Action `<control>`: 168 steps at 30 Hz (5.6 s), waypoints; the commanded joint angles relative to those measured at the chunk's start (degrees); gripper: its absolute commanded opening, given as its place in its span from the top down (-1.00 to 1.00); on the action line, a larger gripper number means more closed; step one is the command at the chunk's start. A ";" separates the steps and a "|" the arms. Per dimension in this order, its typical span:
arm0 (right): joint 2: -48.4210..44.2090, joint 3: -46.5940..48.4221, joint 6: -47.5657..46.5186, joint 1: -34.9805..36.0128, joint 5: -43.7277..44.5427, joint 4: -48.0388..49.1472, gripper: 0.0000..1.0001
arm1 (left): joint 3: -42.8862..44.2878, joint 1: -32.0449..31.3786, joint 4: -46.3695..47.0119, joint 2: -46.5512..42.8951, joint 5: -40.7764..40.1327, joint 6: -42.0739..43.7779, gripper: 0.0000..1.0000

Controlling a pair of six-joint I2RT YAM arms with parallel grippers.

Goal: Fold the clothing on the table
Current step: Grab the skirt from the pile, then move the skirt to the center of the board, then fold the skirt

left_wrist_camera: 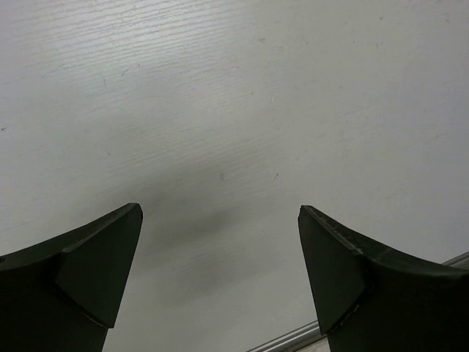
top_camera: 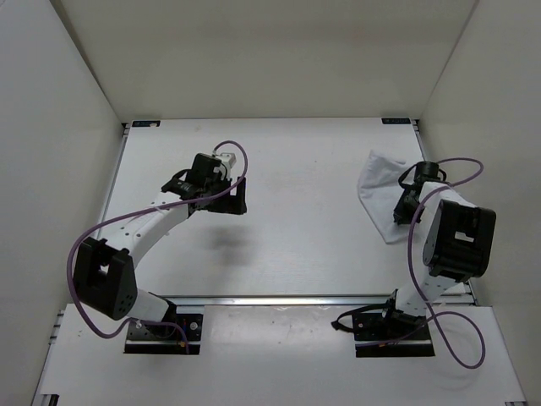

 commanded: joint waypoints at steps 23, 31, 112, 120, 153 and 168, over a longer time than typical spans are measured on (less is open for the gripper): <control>5.87 60.08 -10.93 34.67 -24.69 -8.60 1.00 | 5.53 7.78 3.29 -7.08 -2.35 -3.07 -0.97; 2.37 55.25 -6.11 37.95 -29.34 -0.37 0.99 | 13.27 8.76 -1.45 -12.18 -9.03 -0.79 -0.97; 25.58 45.74 -8.13 17.46 -25.82 -10.56 0.19 | 46.08 4.28 21.04 48.64 0.46 -2.55 1.00; 19.33 26.84 -3.48 20.00 -28.29 2.53 -0.23 | 35.00 3.75 24.47 45.82 0.46 -3.25 1.00; 26.65 74.20 -2.86 16.32 -31.61 -3.63 1.00 | 52.43 6.13 19.74 38.97 4.68 0.96 1.00; -14.65 8.28 -10.87 23.78 -25.03 11.32 1.00 | -4.58 -4.32 28.17 -4.32 -2.17 9.77 1.00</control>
